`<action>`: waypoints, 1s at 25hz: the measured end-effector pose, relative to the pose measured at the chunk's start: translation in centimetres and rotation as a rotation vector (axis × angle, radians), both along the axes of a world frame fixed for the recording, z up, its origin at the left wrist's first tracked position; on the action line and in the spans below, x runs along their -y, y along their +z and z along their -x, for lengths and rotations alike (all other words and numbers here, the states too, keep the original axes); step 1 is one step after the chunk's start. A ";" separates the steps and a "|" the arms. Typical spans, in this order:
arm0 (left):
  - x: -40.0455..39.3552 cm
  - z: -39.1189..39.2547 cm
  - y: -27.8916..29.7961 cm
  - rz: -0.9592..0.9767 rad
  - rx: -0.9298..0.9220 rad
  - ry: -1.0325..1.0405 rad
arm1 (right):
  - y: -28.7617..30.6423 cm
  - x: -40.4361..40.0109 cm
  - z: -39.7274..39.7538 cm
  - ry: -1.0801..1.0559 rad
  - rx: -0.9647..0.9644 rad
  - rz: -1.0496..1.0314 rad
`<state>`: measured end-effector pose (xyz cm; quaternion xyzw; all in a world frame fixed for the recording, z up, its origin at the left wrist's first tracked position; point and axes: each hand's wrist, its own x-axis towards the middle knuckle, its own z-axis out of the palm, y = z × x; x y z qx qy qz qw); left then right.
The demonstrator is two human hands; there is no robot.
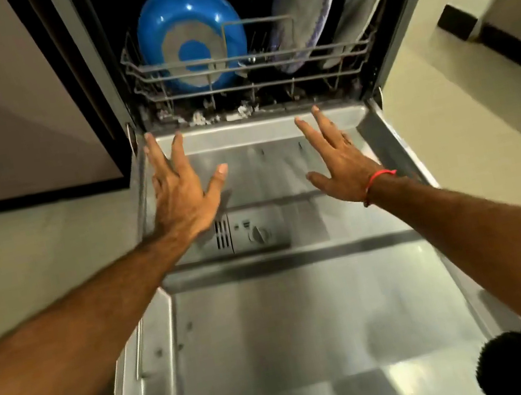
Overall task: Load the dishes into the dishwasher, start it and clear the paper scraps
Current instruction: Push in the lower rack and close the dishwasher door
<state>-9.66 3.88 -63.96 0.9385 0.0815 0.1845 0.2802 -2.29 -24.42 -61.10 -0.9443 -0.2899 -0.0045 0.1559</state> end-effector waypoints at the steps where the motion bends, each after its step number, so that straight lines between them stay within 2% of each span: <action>1: 1.2 2.1 0.0 0.013 0.013 -0.011 | 0.0 -0.2 2.0 0.015 -0.026 -0.024; 6: 4.9 11.7 0.5 -0.144 0.030 -0.077 | -1.0 0.9 10.8 0.045 -0.086 -0.102; 10: 5.0 17.8 0.5 -0.215 -0.062 -0.126 | -3.4 2.5 16.3 -0.034 -0.111 -0.112; 14: 5.5 25.7 2.1 -0.475 -0.113 -0.293 | -4.0 4.6 23.5 0.113 -0.108 -0.116; 19: 8.7 31.9 0.2 -0.478 -0.245 -0.365 | -4.0 6.9 29.9 0.258 -0.161 0.010; 25: 8.1 34.6 -2.6 -0.714 -0.441 -0.436 | -4.4 8.1 32.3 0.386 -0.081 0.321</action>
